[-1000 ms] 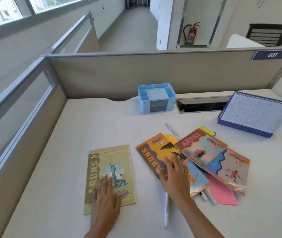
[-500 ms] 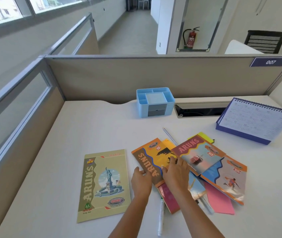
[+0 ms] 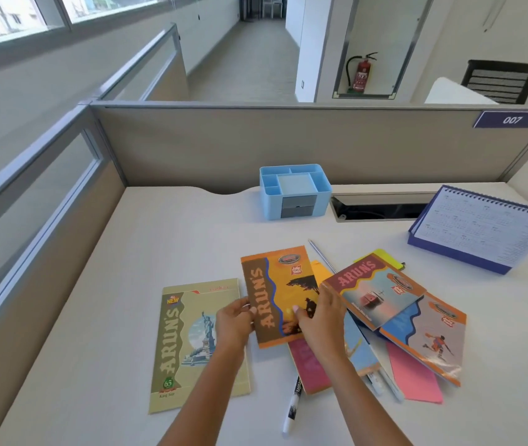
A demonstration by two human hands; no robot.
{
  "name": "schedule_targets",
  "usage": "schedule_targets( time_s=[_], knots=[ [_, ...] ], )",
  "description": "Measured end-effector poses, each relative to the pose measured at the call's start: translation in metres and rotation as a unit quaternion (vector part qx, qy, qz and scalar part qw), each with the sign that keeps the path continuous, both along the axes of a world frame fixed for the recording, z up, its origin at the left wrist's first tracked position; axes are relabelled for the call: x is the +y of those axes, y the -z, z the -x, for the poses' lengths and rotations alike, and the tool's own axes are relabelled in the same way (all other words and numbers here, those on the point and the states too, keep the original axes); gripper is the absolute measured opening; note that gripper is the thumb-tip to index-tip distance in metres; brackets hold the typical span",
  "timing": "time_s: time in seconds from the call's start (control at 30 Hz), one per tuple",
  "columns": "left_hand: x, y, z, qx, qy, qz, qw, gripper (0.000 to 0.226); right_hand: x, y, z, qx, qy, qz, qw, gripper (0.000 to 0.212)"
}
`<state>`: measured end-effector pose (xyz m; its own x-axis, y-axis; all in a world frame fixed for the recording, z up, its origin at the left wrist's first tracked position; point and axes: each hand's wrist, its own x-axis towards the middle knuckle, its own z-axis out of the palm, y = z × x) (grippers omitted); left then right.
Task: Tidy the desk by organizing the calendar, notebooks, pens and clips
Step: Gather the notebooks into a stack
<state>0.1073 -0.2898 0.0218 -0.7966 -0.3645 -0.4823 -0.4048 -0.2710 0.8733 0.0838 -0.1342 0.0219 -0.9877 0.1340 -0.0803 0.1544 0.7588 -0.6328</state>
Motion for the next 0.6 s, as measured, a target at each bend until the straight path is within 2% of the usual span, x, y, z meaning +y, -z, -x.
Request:
schedule_targets(
  time_s=[0.17,0.27,0.4,0.6],
  knots=[
    [-0.051,0.0,-0.03,-0.018,-0.014,0.035,0.999,0.023,-0.032,0.001,-0.015,-0.026,0.003,0.063,0.998,0.04],
    [-0.082,0.014,-0.056,-0.052,-0.041,0.08,0.995,0.022,-0.058,0.009,-0.033,-0.057,-0.005,0.105,0.993,0.032],
    [-0.105,0.023,-0.085,-0.11,-0.062,0.212,0.969,0.026,-0.088,0.02,-0.055,-0.078,-0.023,0.1,0.992,0.027],
    [-0.108,0.016,-0.099,-0.13,-0.024,0.4,0.907,0.026,-0.109,0.028,-0.07,-0.058,-0.064,0.048,0.995,0.029]
  ],
)
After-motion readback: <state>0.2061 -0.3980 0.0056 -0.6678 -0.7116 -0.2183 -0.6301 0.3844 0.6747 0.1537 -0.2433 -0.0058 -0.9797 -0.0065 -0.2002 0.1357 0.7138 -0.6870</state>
